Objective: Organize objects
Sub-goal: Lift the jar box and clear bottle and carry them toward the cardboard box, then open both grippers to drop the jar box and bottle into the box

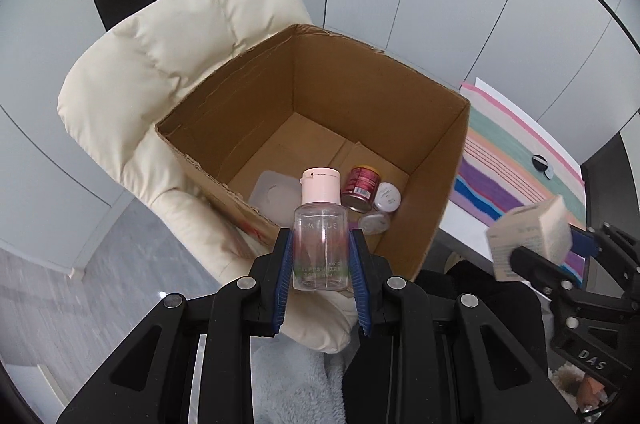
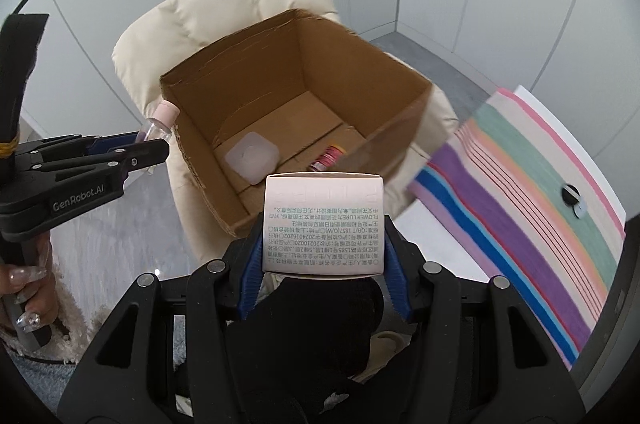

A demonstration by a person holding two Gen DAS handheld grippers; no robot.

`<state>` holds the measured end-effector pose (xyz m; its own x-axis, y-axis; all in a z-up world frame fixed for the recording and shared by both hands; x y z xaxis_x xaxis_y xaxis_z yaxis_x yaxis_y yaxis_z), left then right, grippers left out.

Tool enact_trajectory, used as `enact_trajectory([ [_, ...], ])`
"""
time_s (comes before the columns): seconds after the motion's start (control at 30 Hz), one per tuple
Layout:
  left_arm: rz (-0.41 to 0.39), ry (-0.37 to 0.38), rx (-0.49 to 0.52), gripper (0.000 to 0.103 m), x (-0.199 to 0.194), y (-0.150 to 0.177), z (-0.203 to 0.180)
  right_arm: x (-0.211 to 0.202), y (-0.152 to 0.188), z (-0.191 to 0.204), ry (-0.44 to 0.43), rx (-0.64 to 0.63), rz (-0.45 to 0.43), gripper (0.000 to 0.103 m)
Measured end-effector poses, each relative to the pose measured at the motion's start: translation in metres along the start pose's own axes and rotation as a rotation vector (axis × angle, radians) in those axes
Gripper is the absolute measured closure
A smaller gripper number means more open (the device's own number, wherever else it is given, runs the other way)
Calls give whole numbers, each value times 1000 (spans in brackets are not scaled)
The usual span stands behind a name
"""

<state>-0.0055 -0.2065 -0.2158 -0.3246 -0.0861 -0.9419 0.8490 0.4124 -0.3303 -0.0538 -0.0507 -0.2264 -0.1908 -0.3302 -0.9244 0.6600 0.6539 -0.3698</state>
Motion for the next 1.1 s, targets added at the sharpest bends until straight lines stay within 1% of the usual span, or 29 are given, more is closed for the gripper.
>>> enact_trajectory([
  [0.13, -10, 3, -2, 75, 5, -15, 2, 15, -17, 9, -3, -26, 15, 49],
  [0.2, -29, 0, -11, 75, 10, -26, 6, 24, -26, 13, -3, -40, 23, 49],
  [0.3, -45, -23, -5, 75, 21, -42, 10, 38, -40, 15, -8, -59, 36, 49],
  [0.4, -20, -23, -17, 75, 41, -58, 16, 55, -58, 16, 0, -68, 42, 49],
  [0.5, 0, -21, -37, 75, 57, -70, 21, 72, -73, 17, -11, -74, 51, 49],
  [0.63, 0, -27, -49, 74, 69, -82, 26, 91, -89, 14, -5, -71, 66, 48],
  [0.67, 1, -26, -59, 72, 71, -83, 28, 95, -94, 14, -19, -66, 55, 48],
  [0.7, 14, -27, -76, 54, 74, -84, 32, 96, -98, 13, -23, -60, 45, 42],
  [0.73, 28, -27, -85, 27, 77, -85, 34, 99, -101, 12, -21, -53, 42, 23],
  [0.77, 45, -28, -100, 18, 80, -84, 37, 102, -103, 9, -13, -42, 42, 13],
  [0.8, 49, -26, -123, 11, 80, -83, 42, 102, -106, 8, -14, -32, 28, 4],
  [0.87, 51, -12, -136, 11, 80, -82, 45, 101, -109, 8, -24, -17, 7, 3],
  [0.97, 48, -16, -145, 11, 79, -83, 48, 104, -109, 9, -36, -11, 16, 3],
  [1.1, 44, -28, -129, 11, 77, -84, 45, 104, -106, 10, -29, -21, 21, 3],
])
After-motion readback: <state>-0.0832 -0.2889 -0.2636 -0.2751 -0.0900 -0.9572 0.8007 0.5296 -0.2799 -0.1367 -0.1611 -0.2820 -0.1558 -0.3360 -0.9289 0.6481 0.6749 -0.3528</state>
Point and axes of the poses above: each gripper's, at about its wrist camera, not at the fingertips, and x roughly the way its jaws point, z to its left, y to its underside, the point moved 10 cm from there along x, roughly the way its jaws point, and after that the axes turned 8 degrees about z, right-handed, at the moved point
